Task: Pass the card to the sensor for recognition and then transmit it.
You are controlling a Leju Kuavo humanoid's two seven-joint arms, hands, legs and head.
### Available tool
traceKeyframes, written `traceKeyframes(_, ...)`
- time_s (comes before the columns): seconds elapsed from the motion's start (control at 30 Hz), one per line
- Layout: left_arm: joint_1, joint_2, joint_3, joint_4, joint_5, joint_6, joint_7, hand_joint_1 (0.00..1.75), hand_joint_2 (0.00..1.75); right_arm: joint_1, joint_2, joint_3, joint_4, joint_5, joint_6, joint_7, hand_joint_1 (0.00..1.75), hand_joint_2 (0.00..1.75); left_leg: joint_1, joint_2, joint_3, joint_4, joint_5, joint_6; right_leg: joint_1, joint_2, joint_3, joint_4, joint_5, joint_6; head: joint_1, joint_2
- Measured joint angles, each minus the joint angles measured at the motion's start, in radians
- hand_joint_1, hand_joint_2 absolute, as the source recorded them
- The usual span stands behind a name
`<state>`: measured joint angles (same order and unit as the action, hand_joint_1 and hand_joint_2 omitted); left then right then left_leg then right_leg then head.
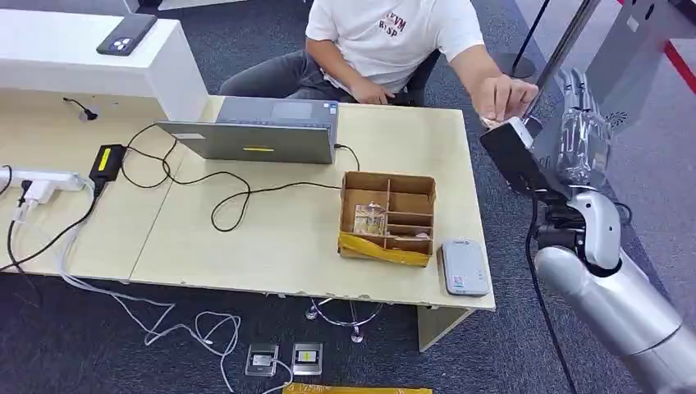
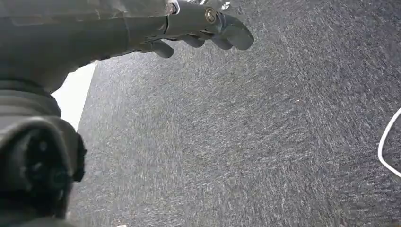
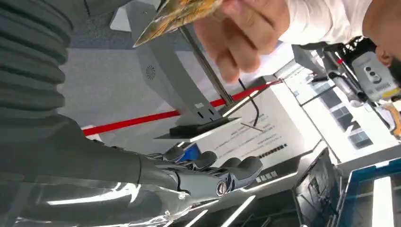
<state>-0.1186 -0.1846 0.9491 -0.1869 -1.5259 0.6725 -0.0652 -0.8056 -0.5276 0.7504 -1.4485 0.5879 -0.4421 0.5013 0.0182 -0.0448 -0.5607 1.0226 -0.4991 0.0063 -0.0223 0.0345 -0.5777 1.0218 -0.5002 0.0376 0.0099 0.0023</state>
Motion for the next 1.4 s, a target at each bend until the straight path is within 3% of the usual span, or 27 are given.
traceKeyframes(0.63,0.0,0.005,-0.006,0.0,0.008,0.0,0.0,0.0,0.0,-0.031,0.017,0.09,0.0,-0.019,0.039,0.011,0.0,1.75,0.0,0.0,0.0,0.0,0.0,0.0,0.0,0.0,0.0,0.0,0.0,0.0,0.0,0.0)
traceKeyframes(0.67,0.0,0.005,-0.006,0.0,0.008,0.0,0.0,0.0,0.0,-0.031,0.017,0.093,0.0,-0.021,0.041,0.011,0.09,1.75,0.0,0.0,0.0,0.0,0.0,0.0,0.0,0.0,0.0,0.0,0.0,0.0,0.0,0.0)
traceKeyframes(0.7,0.0,0.005,-0.007,0.0,0.008,0.0,0.0,0.0,0.0,-0.032,0.017,0.095,0.0,-0.024,0.045,0.013,1.55,1.75,0.0,0.0,0.0,0.0,0.0,0.0,0.0,0.0,0.0,0.0,0.0,0.0,0.0,0.0)
traceKeyframes(0.73,0.0,0.005,-0.007,0.0,0.008,0.0,0.0,0.0,0.0,-0.032,0.017,0.095,0.0,-0.024,0.048,0.014,1.75,1.75,0.0,0.0,0.0,0.0,0.0,0.0,0.0,0.0,0.0,0.0,0.0,0.0,0.0,0.0)
traceKeyframes(1.4,0.0,0.01,-0.016,0.0,0.009,0.0,0.0,0.0,0.0,-0.041,0.017,0.126,0.0,-0.035,0.076,0.022,1.75,1.75,0.0,0.0,0.0,0.0,0.0,0.0,0.0,0.0,0.0,0.0,0.0,0.0,0.0,0.0)
